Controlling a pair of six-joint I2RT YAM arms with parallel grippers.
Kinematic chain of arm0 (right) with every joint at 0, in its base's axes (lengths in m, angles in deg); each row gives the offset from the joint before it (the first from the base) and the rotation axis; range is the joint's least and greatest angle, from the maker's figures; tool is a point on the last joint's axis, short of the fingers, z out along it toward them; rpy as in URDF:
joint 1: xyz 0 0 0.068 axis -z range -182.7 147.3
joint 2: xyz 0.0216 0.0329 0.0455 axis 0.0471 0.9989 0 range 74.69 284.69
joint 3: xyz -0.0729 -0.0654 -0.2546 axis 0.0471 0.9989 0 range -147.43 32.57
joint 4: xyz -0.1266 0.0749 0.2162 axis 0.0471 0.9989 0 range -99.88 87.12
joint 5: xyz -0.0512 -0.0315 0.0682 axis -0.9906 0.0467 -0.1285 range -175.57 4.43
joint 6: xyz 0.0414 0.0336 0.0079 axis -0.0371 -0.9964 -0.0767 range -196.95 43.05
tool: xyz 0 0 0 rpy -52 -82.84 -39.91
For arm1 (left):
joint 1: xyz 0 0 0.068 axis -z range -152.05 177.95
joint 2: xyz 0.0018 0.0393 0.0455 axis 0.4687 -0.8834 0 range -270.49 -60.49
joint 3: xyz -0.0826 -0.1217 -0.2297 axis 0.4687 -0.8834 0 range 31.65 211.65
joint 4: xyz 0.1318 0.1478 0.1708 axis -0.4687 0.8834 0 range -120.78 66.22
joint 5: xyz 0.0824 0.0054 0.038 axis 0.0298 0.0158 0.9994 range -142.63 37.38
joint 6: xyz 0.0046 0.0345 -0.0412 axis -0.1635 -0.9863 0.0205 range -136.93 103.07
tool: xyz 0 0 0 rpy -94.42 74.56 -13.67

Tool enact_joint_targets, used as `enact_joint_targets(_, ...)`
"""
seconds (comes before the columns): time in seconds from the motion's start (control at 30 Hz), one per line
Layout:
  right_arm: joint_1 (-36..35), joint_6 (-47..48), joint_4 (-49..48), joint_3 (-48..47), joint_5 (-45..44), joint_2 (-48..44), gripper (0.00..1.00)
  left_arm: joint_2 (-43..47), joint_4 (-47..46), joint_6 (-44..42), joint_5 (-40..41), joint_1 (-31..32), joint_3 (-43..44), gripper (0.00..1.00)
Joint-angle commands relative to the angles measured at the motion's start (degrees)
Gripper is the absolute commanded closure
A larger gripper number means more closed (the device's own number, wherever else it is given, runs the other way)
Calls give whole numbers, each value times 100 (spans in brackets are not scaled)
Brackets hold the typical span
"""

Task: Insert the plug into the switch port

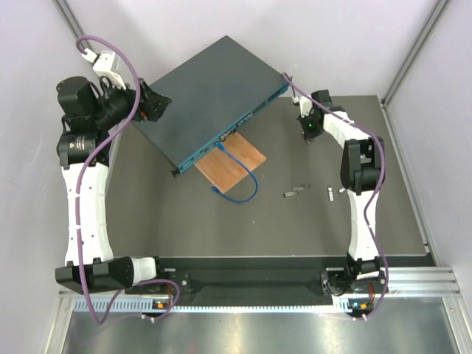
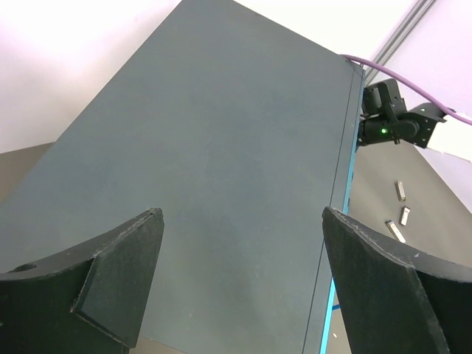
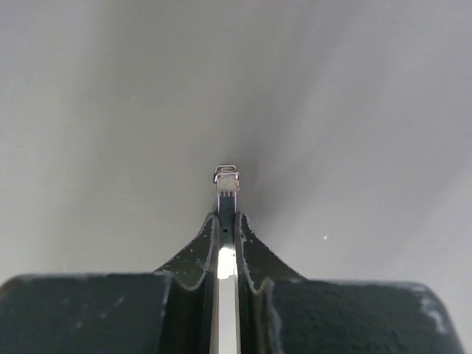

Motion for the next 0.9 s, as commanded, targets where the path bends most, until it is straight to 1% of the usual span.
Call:
enact_joint_targets(0.0,36,86,3,279,-62,-366,100,-47,-422,63,14,44,32,7)
enact_joint_targets(0.07,115,51,21,315,-9,-621,100,-73,-457,98,-3,61,41,8)
enact_joint_targets(0.17,413,-80,21,333,377,-1024,100,-117,-518,195,-65,70,32,8)
enact_joint_targets(0.2,475,-124,12,298,648,-1122,100,-134,-545,265,-91,61,15,8)
enact_joint_targets(0.3,607,-247,82,53,1123,-1360,100,-178,-615,344,-161,79,-12,8)
enact_joint_targets(0.5,625,-765,118,-484,1827,-1614,100,-249,-712,423,-311,105,-3,7)
enact_joint_targets(0.57,677,-1230,-40,-406,1942,-1886,100,-231,-756,406,-381,131,-12,7)
enact_joint_targets(0.63,818,-1634,-285,32,2424,-2193,100,-214,-800,275,-399,245,-29,7)
enact_joint_targets(0.67,1140,-2184,-687,251,2861,-2595,100,-214,-791,143,-416,376,-47,7)
enact_joint_targets(0.7,1239,-2729,-1143,715,3109,-3017,100,-231,-791,99,-425,465,-56,7)
enact_joint_targets(0.73,1345,-3005,-1148,945,3346,-3212,100,-257,-800,63,-443,561,-64,7)
enact_joint_targets(0.77,1537,-3268,-1539,1139,3636,-3397,100,-292,-835,54,-486,693,-64,7)
enact_joint_targets(0.8,1626,-3506,-1709,1428,4178,-3556,100,-336,-844,63,-556,946,-47,7)
enact_joint_targets(0.83,1705,-4004,-1884,1553,4445,-3853,100,-441,-887,98,-679,1105,-38,7)
enact_joint_targets(0.87,1819,-4253,-2052,1685,4648,-4013,100,-477,-1097,150,-767,1438,-82,7)
